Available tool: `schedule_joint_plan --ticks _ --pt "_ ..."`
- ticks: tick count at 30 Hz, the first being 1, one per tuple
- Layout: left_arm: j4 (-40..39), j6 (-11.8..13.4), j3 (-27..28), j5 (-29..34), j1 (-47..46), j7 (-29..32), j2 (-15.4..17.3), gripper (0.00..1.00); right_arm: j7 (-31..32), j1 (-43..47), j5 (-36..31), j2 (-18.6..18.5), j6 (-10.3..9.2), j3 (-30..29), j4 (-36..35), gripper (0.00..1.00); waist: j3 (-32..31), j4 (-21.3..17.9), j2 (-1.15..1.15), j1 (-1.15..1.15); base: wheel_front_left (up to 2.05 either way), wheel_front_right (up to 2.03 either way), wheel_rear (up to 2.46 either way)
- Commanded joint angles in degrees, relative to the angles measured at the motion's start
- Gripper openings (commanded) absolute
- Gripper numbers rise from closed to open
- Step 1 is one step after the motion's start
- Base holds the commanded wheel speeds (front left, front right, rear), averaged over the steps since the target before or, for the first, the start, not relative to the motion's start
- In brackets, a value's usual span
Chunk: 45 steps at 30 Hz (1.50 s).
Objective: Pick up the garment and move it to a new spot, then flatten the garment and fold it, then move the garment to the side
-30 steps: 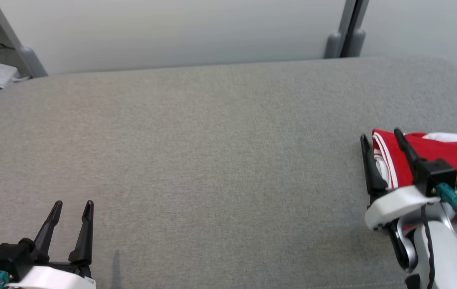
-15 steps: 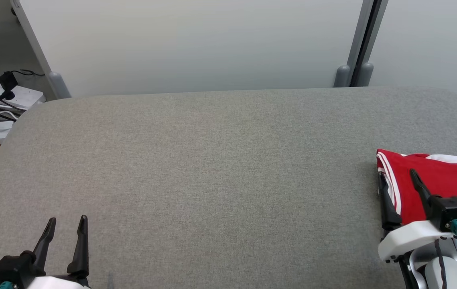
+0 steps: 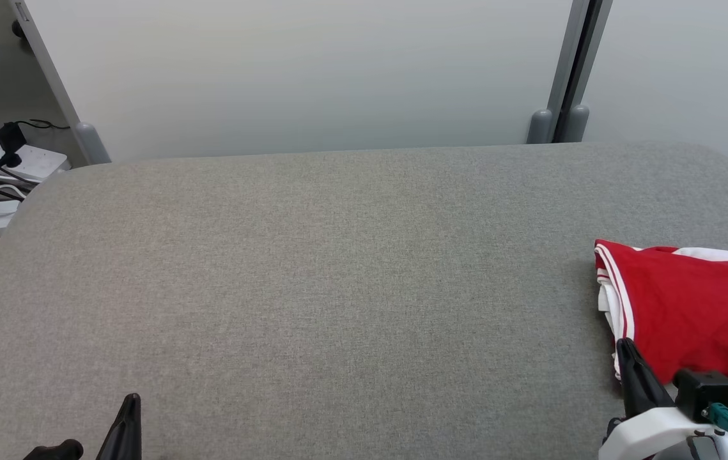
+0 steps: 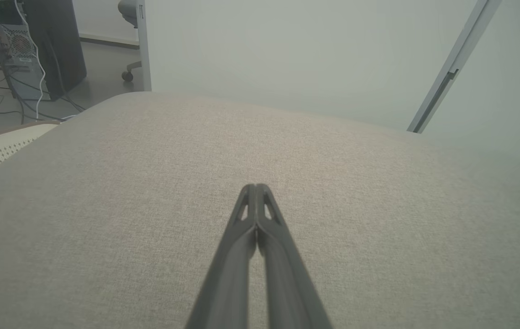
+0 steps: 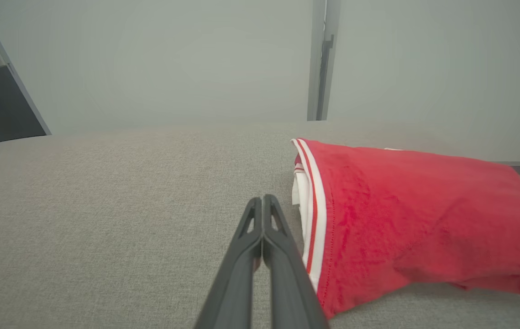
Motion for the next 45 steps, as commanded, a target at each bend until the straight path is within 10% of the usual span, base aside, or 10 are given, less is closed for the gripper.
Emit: schedule_joint_plan --ticks 1,45 --pt "-1.07 0.0 0.39 -1.81 -1.6 0.65 0.88 0.0 0.83 -2.07 2.07 -0.5 0.0 -0.6 -1.13 0.0 0.06 0.02 -0.01 0.02 0.0 0.0 0.0" --pt "-3.11 0.0 0.87 -28.25 -4.86 7.93 -0.7 0.0 7.71 -0.98 33.45 -0.86 0.0 -1.27 -5.69 0.0 1.16 0.38 -0.01 0.0 0.0 0.0 0.0"
